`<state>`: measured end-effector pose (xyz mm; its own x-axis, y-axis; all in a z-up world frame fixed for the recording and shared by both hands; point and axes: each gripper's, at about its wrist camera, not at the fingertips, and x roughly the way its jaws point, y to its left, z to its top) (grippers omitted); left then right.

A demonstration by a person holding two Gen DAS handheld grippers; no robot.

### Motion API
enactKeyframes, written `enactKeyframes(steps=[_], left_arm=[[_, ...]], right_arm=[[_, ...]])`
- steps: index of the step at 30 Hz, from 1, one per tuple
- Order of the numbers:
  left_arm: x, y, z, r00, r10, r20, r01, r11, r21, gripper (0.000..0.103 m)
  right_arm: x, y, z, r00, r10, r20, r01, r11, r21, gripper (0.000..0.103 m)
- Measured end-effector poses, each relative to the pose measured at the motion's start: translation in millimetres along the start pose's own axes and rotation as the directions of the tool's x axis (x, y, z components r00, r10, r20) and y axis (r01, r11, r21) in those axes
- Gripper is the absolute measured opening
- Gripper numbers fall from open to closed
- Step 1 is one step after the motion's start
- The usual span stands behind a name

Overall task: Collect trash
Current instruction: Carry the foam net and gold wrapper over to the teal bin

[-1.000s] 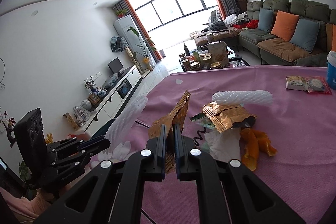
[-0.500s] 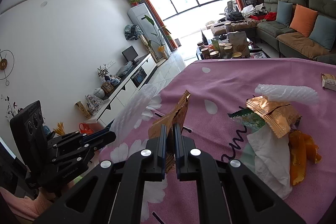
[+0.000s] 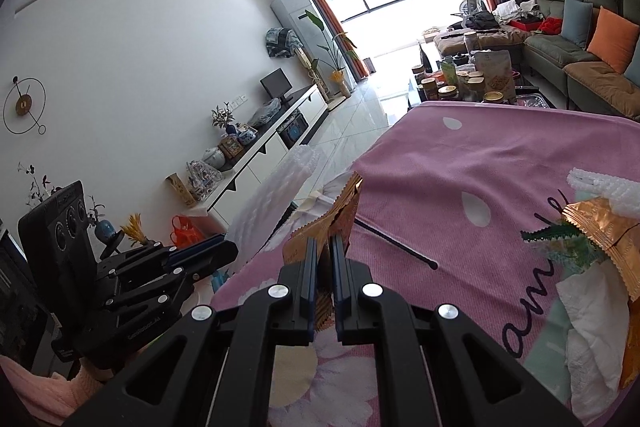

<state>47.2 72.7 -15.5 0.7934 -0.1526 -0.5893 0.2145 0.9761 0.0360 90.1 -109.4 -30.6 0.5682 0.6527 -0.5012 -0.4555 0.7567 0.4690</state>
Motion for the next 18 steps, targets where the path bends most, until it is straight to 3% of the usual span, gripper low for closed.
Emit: enactKeyframes(steps=[18], left_arm=[[4,28,1,0.997,0.079,-0.004,-0.079,0.996,-0.035,0.012]], right_arm=[[40,22,10,0.996,0.075,-0.057,-0.076,0.997,-0.022,0.006]])
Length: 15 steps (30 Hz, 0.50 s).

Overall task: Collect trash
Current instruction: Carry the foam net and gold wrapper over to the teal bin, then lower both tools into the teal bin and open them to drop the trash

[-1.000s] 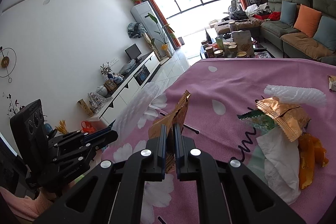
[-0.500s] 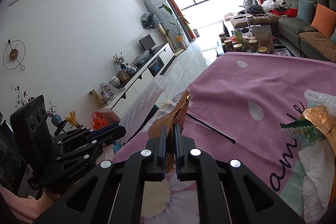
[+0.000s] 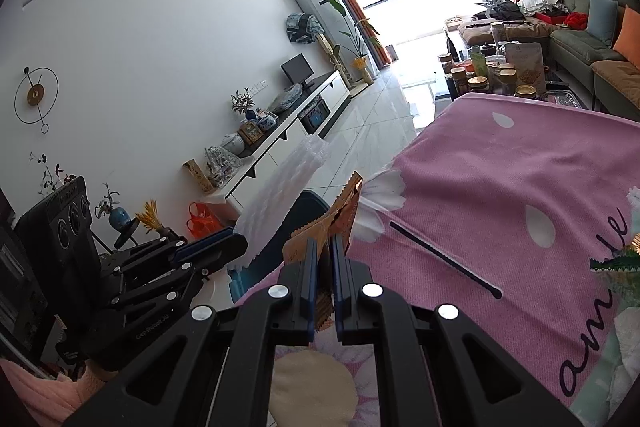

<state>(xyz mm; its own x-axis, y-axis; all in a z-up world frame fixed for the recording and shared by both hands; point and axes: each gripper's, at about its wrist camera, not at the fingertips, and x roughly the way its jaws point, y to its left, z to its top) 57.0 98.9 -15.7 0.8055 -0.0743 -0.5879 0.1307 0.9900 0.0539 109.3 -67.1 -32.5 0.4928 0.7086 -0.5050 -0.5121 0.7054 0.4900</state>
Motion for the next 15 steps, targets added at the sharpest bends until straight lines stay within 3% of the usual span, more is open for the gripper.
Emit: enactKeyframes(steps=[15], left_arm=[[9,29,1,0.997,0.077,-0.011,-0.077,0.997,-0.025,0.012]], right_arm=[[39,19,14,0.998,0.041,-0.044,-0.042,0.999,-0.025,0.006]])
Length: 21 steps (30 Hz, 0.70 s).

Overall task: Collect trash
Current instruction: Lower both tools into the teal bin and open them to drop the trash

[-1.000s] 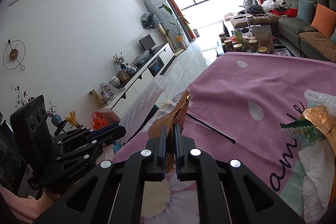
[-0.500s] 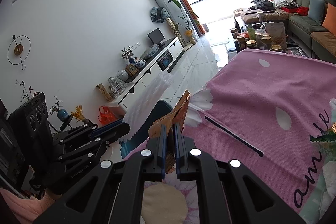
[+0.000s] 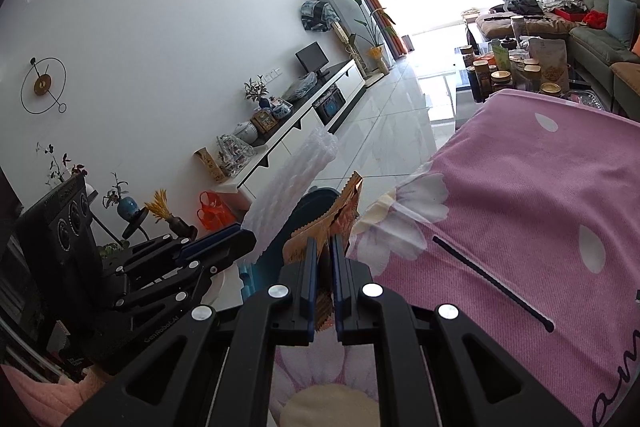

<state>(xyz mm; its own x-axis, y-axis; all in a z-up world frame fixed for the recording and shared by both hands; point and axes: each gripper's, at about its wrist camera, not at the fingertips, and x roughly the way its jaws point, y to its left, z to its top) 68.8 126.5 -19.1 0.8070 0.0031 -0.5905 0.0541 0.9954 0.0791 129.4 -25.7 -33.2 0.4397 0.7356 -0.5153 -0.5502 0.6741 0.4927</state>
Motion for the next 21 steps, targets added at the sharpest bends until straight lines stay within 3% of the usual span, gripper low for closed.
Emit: enactKeyframes(steps=[21], left_arm=[[25,62,-13,0.99,0.127,-0.063,-0.131,0.989,-0.061,0.013]], right_arm=[[51,23,15,0.997,0.03,-0.067,-0.033,0.999,-0.033,0.006]])
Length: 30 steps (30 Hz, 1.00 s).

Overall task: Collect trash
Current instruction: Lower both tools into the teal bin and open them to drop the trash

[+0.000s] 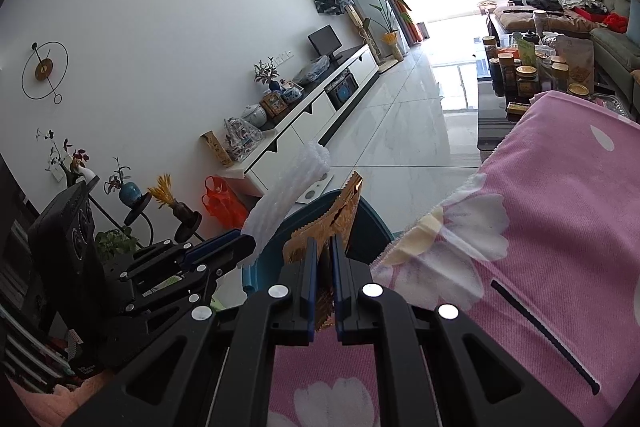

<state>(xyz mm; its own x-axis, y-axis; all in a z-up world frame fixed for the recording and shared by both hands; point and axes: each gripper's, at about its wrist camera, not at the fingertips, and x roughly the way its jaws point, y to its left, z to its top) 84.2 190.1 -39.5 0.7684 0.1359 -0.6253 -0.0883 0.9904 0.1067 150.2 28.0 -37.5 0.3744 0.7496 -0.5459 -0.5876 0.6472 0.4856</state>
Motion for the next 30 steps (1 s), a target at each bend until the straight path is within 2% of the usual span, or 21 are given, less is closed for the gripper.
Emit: enactKeyframes(steps=[10,26,30], left_arm=[[27,18,-13,0.998,0.039,-0.059,-0.042,0.999,-0.035,0.013],[64,30,-22,0.99,0.057,-0.128,-0.067,0.995,-0.075,0.013],[74,36,-26,0.988,0.043,-0.151,-0.059,0.993,-0.104,0.013]], right_arm=[[30,5,7,0.999,0.002,-0.047,-0.002,1.0,0.005,0.006],[72,16,11,0.991,-0.033,-0.127,0.032,0.999,-0.007,0.006],[83,18,12,0.988,-0.043,-0.147,0.041,0.999,-0.014,0.006]])
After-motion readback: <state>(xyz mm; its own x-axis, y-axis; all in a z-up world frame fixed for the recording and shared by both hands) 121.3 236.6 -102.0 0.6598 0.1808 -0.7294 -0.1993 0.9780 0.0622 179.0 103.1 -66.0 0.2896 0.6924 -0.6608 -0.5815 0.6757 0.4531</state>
